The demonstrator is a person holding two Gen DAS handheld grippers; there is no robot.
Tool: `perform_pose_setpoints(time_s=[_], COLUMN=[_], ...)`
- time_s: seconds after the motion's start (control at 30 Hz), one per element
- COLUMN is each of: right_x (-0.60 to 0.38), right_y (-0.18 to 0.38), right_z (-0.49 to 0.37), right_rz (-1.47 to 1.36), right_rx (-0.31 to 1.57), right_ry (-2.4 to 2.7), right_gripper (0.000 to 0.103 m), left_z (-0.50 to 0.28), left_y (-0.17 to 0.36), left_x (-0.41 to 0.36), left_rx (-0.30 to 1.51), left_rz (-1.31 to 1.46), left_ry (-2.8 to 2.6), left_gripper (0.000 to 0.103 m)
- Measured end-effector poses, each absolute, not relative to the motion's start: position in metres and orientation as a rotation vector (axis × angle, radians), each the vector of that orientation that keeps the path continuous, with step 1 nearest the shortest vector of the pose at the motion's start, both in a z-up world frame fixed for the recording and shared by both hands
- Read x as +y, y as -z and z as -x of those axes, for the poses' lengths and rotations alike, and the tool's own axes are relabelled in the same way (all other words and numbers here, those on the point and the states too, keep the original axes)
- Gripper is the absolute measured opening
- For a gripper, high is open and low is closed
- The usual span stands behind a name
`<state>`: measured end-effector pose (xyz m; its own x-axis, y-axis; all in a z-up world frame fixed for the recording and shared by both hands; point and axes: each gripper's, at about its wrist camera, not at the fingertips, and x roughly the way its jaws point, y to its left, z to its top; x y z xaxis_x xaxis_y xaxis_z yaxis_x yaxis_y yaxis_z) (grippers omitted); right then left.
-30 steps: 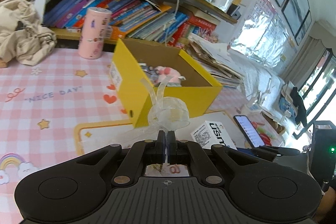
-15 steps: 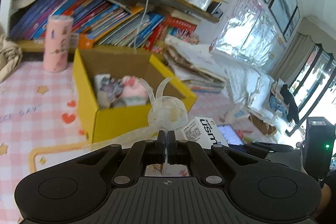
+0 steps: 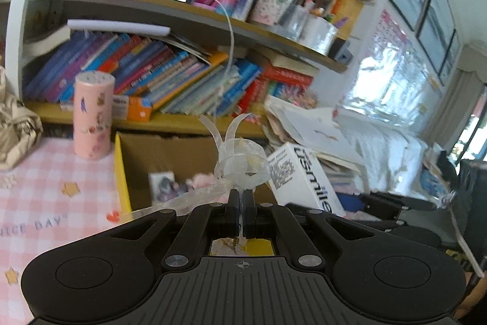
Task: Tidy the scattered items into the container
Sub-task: 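Lift the Usmile box with the right tool while the left carries the hair band toward the yellow box, then drop the Usmile box into the yellow box while the left releases the hair band inside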
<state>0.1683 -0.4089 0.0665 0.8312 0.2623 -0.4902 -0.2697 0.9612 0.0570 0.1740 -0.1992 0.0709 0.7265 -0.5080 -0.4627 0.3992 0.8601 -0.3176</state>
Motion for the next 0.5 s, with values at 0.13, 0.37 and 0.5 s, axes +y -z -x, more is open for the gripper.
perform_pose_setpoints(time_s=[0.13, 0.37, 0.5], right_x=[-0.402, -0.388, -0.379], right_y=[-0.069, -0.049, -0.038], right_z=[-0.204, -0.268, -0.293], right_rz=[0.053, 0.090, 0.148], right_rx=[0.507, 0.604, 0.647], right_ry=[-0.326, -0.399, -0.436], right_gripper=[0.053, 0.053, 0.053], left_z=[-0.202, -0.231, -0.239], left_y=[-0.066, -0.040, -0.027], left_x=[-0.205, -0.213, -0.217], left_rx=[0.570, 0.643, 0.680], left_rz=[0.155, 0.086, 0.052], left_ry=[0.445, 0.379, 0.358], left_gripper=[0.000, 0.000, 0.001])
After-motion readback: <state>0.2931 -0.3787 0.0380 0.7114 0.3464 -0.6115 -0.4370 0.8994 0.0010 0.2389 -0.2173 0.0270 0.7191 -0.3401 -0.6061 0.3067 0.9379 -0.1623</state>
